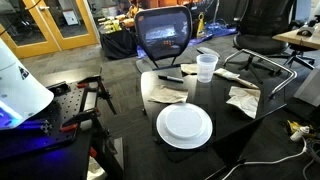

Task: Put the marker inside the plastic cup.

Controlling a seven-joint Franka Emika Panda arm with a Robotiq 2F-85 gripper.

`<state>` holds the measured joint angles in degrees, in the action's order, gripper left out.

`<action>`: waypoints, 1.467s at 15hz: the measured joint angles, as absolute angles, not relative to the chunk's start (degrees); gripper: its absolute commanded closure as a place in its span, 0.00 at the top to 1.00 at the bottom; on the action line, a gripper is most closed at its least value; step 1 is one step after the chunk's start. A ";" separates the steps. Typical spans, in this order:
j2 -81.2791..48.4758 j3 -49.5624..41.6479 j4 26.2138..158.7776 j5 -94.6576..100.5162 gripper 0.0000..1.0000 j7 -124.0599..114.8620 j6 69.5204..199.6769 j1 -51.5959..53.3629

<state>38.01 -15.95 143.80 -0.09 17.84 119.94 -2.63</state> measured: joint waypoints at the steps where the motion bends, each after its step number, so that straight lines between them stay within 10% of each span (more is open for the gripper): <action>1: 38.01 -15.95 143.80 -0.09 1.00 17.84 119.94 -2.63; 22: 29.48 -8.12 148.20 -3.83 1.00 12.60 122.23 -1.06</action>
